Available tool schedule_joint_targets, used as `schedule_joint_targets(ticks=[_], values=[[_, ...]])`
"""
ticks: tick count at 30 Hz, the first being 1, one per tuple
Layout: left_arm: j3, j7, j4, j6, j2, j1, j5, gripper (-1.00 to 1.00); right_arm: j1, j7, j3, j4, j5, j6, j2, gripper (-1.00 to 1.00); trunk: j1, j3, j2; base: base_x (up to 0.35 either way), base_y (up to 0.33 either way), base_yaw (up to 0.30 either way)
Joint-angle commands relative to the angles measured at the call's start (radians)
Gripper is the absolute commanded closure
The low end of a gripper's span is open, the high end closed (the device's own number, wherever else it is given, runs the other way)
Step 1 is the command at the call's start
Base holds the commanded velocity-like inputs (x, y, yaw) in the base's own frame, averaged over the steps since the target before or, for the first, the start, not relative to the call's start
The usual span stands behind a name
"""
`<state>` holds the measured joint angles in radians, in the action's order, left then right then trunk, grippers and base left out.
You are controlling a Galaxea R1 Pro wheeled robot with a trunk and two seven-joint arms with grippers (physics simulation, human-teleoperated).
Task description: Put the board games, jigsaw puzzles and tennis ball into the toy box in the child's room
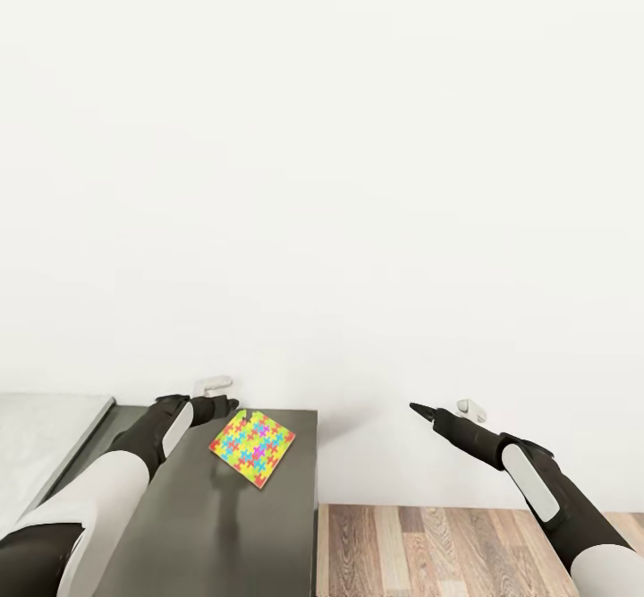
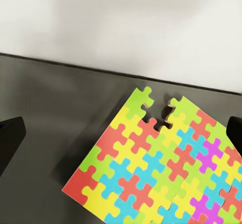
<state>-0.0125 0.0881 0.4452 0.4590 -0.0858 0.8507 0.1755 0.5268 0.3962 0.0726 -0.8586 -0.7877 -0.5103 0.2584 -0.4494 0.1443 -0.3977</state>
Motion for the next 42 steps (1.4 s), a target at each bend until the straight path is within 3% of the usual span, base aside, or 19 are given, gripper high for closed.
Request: schedule_joint_targets(ticks=[1, 42], values=[[-0.001, 0.001, 0.001, 0.006, 0.000, 0.001, 0.007, -1.00, 0.001, 0.000, 0.002, 0.000, -0.005, -0.004, 0.001, -1.00, -0.001, 0.004, -0.002, 0.000, 0.000, 0.000], [0.002, 0.008, -0.002, -0.001, 0.008, 0.001, 0.006, -1.00, 0.001, 0.001, -0.004, 0.000, -0.005, -0.004, 0.002, -1.00, -0.001, 0.071, -0.002, 0.000, 0.000, 0.000]])
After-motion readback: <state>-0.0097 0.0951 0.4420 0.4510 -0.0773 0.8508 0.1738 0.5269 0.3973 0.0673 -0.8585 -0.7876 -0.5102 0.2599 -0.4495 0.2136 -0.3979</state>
